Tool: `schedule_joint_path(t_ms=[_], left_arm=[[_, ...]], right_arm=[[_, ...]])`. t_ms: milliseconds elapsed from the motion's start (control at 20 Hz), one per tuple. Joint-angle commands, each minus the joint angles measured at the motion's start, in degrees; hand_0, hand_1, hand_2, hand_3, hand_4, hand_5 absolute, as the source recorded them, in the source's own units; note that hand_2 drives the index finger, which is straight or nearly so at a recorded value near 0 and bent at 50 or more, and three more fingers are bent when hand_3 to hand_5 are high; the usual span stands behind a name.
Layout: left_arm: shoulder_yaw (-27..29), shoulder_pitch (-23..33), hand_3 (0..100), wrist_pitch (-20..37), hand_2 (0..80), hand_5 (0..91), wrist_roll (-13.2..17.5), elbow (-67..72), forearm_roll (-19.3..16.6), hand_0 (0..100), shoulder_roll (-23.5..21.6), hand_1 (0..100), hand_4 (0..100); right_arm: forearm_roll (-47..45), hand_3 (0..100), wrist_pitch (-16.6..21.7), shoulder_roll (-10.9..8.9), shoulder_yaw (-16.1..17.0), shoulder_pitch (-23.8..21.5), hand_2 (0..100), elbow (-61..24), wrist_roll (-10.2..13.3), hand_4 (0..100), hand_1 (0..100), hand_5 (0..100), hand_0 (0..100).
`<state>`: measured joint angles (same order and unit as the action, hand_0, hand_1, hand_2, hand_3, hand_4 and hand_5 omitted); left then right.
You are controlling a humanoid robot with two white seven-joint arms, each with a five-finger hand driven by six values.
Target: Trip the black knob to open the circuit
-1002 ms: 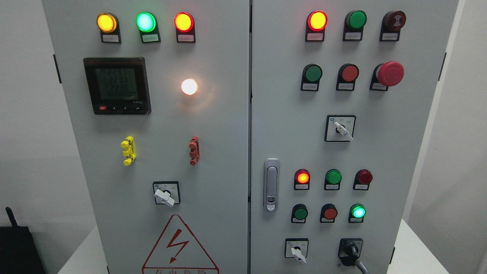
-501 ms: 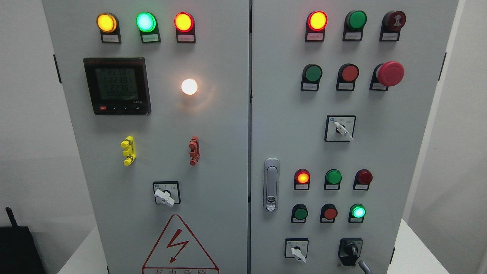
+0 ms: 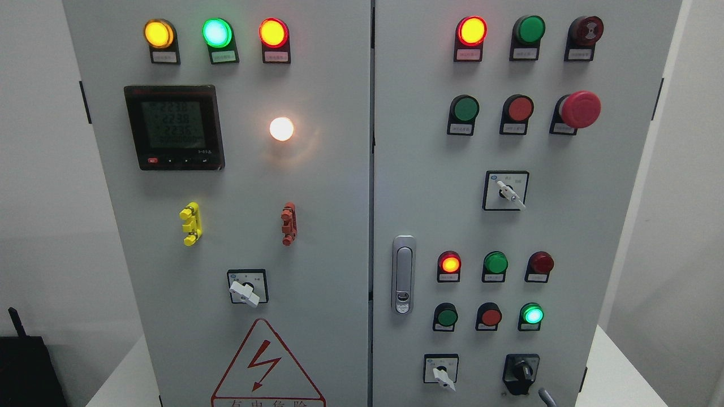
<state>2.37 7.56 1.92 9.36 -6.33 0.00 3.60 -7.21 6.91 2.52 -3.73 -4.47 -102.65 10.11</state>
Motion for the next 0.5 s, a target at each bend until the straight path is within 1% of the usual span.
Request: schedule_joint_path(t_ms=[0,100,150,200,251,351,401,451], left_arm=[[0.00,0.00,0,0.36,0.0,0.0,0.05,0.00,-1.32,12,0.00,39,0],[0.00,0.00,0,0.36,0.0,0.0,0.05,0.00,-1.32,12,0.00,39,0],[0.00,0.00,0,0.28,0.0,0.0,0.05,0.00,-1.32,12,0.00,39,0],[0.00,0.00,0,0.36,0.0,0.0,0.05,0.00,-1.32,12,0.00,39,0],[0.00,0.00,0,0.36,0.0,0.0,0.05,0.00,-1.32,12,0.00,39,0],[0.00,0.00,0,0.36,0.0,0.0,0.05,0.00,-1.32,12,0.00,39,0],[0.00,0.00,0,0.36,0.0,0.0,0.05,0.00,-1.32,12,0.00,39,0],[0.00,0.00,0,0.36,0.0,0.0,0.05,0.00,-1.32,12,0.00,39,0]], right_arm=[[0.00,100,0.03,0.38,0.12,-0.89,0,-1.06,0.17,100,0,99,0],[-0.09,100,0.03,0.47,0.12,-1.50,0,-1.67,0.00,95,0,94,0],[-0.61,100,0.03,0.47,0.12,-2.03,0,-2.28,0.00,94,0,92,0],[-1.05,99,0.03,0.47,0.12,-2.64,0,-2.90,-0.18,87,0,85,0],[-1.23,95,0.03,0.47,0.04,-3.35,0,-3.43,-0.18,85,0,83,0],[-1.23,94,0.03,0.47,0.04,-4.58,0,-4.22,-0.26,84,0,81,0],[-1.23,90,0.12,0.47,0.04,-5.28,0,-4.75,-0.26,80,0,78,0],[-1.23,90,0.12,0.47,0.12,-5.98,0,-5.27,-0.26,80,0,78,0]])
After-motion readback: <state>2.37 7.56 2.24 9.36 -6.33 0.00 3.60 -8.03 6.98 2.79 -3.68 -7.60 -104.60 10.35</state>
